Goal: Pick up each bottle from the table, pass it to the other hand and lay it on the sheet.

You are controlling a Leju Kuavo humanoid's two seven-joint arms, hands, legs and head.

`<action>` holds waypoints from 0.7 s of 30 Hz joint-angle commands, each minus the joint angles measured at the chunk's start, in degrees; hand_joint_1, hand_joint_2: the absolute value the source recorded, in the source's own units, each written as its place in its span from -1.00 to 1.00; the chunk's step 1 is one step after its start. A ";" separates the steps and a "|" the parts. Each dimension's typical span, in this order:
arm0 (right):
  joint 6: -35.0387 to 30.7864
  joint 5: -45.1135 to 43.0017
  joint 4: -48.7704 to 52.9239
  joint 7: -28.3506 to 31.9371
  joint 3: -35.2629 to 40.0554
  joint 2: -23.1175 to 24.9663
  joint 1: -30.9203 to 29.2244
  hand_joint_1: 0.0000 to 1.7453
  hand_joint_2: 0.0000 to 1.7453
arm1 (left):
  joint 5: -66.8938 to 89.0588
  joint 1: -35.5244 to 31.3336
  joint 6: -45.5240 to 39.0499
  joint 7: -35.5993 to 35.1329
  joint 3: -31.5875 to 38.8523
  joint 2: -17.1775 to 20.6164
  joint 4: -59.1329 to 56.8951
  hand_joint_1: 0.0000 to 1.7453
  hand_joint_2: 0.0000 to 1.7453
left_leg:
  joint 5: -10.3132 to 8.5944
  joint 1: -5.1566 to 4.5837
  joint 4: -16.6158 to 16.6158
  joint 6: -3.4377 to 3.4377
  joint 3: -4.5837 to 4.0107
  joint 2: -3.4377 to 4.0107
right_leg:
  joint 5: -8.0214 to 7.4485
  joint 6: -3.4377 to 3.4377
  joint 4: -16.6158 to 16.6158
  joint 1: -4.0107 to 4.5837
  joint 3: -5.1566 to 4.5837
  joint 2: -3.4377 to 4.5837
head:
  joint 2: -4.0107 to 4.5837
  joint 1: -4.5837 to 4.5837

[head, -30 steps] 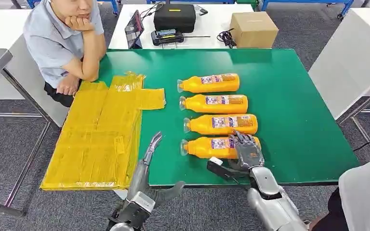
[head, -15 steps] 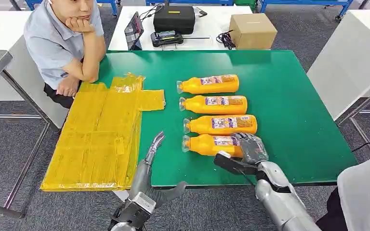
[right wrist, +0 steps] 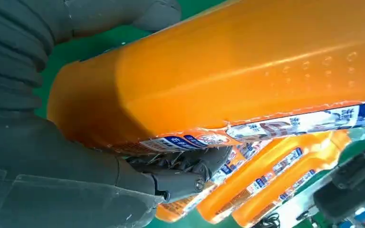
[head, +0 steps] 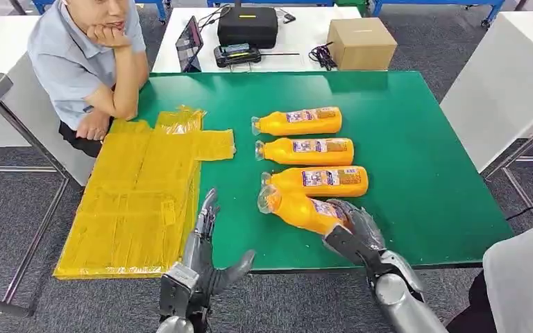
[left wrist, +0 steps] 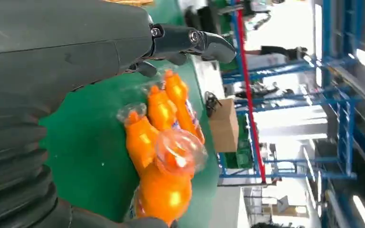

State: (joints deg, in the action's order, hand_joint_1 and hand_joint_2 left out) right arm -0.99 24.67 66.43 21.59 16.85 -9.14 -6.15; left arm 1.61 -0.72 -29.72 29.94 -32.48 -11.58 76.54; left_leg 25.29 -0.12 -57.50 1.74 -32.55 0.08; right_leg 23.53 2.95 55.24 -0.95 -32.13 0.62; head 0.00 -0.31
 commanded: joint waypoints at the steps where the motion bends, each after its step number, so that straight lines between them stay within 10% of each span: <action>1: 0.63 -3.74 6.21 0.31 0.92 3.67 2.45 1.00 1.00 | -17.66 -3.15 8.13 -5.51 4.75 -0.76 -13.39 -1.00 1.00 | -0.02 0.01 0.08 -0.07 -0.07 -0.05 | 0.01 -0.09 -0.07 0.02 -0.03 -0.09 | 0.00 0.00; 21: 2.42 -10.16 0.31 1.64 10.11 6.54 -7.54 1.00 1.00 | -16.87 -11.09 18.25 -3.89 -3.34 -0.49 -21.02 -1.00 1.00 | -0.16 0.01 -0.01 -0.05 -1.01 -0.22 | -0.02 -0.07 0.06 0.01 -0.81 -0.19 | 0.00 0.00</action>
State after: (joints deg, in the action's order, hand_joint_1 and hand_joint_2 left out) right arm 0.83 15.24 72.46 22.90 22.27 -3.08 -8.78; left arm -17.47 -6.39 -11.72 24.41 -32.21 -12.35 61.68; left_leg 25.12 -0.13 -57.52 1.75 -33.63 -0.20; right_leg 23.53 2.96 55.32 -0.98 -33.01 0.40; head 0.00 -0.30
